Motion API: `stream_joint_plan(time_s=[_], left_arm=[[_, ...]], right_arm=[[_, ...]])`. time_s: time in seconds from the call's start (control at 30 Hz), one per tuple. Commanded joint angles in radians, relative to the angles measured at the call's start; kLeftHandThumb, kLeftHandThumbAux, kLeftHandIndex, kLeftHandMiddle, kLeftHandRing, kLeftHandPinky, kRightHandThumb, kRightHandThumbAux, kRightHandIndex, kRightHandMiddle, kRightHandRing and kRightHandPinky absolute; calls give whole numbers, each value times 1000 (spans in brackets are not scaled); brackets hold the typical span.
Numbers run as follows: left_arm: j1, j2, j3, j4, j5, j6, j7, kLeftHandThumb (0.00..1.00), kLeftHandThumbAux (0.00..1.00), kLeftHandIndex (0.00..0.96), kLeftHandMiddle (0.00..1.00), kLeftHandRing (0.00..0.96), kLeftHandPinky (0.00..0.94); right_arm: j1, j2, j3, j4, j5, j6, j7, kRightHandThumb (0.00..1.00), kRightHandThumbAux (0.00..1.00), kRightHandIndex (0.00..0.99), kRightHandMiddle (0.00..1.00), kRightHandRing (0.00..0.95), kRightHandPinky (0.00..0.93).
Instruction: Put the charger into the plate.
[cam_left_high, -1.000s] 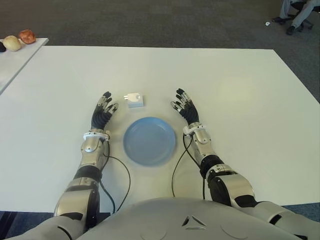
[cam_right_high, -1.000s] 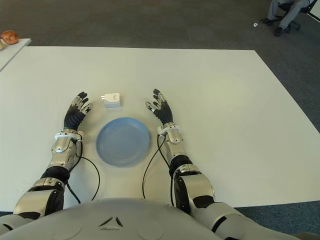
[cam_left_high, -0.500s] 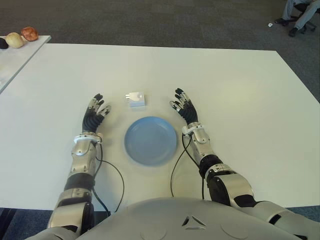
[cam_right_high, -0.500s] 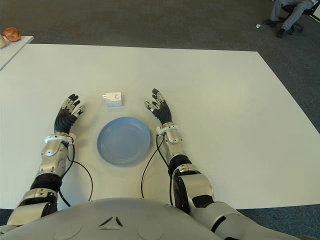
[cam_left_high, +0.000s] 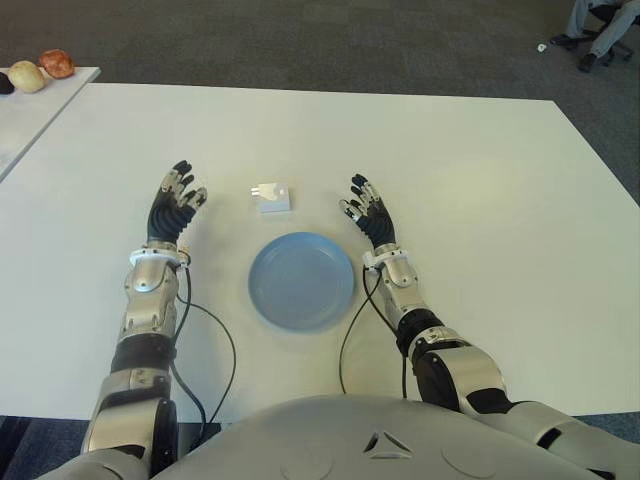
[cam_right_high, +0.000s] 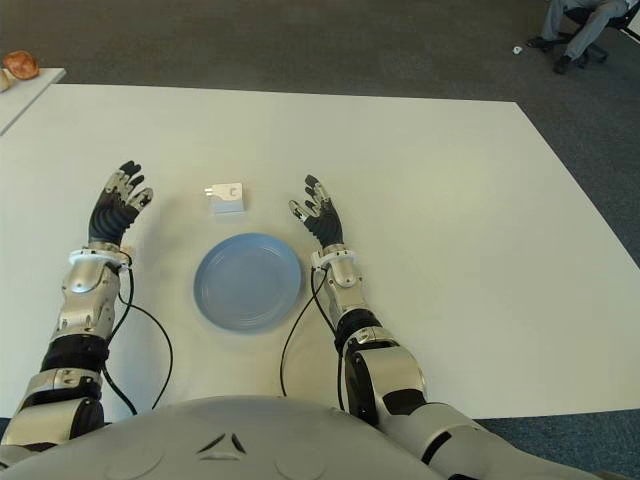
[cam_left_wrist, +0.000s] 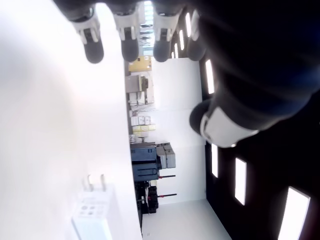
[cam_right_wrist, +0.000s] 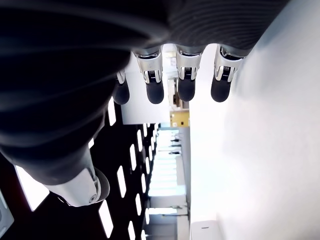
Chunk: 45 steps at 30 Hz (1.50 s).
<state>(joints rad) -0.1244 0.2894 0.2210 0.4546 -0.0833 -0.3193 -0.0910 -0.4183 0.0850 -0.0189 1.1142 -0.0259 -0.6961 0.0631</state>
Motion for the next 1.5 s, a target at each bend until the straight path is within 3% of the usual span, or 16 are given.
stream_joint_plan(time_s=[0.03, 0.2, 0.4, 0.53, 0.83, 1.13, 1.23, 1.5], left_arm=[[-24, 16, -16, -4, 57, 5, 34, 250, 669, 26, 61, 66, 109], [-39, 35, -36, 1, 113, 7, 50, 325, 627, 21, 55, 72, 115], [-114, 74, -90, -1, 211, 68, 56, 369, 574, 13, 40, 66, 112], [-128, 113, -134, -17, 284, 67, 51, 375, 537, 4, 33, 55, 100], [-269, 209, -265, 77, 506, 15, 118, 316, 496, 0, 30, 36, 51], [-396, 237, -396, 211, 656, -35, 196, 241, 467, 0, 5, 13, 45], [-449, 254, -457, 287, 723, -65, 227, 233, 459, 0, 1, 5, 58], [-504, 283, -562, 365, 830, -112, 289, 248, 467, 0, 0, 0, 59]], right_arm=[[63, 15, 0, 65, -6, 40, 1, 34, 702, 37, 53, 17, 1], [61, 19, -6, 68, 0, 42, 6, 49, 675, 38, 50, 16, 7], [60, 23, -13, 72, 6, 45, 14, 69, 631, 40, 53, 20, 18], [61, 23, -13, 74, 3, 42, 12, 82, 611, 46, 56, 24, 27], [64, 21, -10, 69, 1, 35, 16, 86, 586, 45, 60, 26, 23], [73, 19, -21, 57, 12, 31, 18, 93, 578, 31, 49, 14, 2], [77, 34, -54, 44, 58, 67, 30, 98, 602, 22, 36, 5, 0], [97, 42, -111, -7, 133, 88, 35, 113, 636, 25, 28, 0, 2]])
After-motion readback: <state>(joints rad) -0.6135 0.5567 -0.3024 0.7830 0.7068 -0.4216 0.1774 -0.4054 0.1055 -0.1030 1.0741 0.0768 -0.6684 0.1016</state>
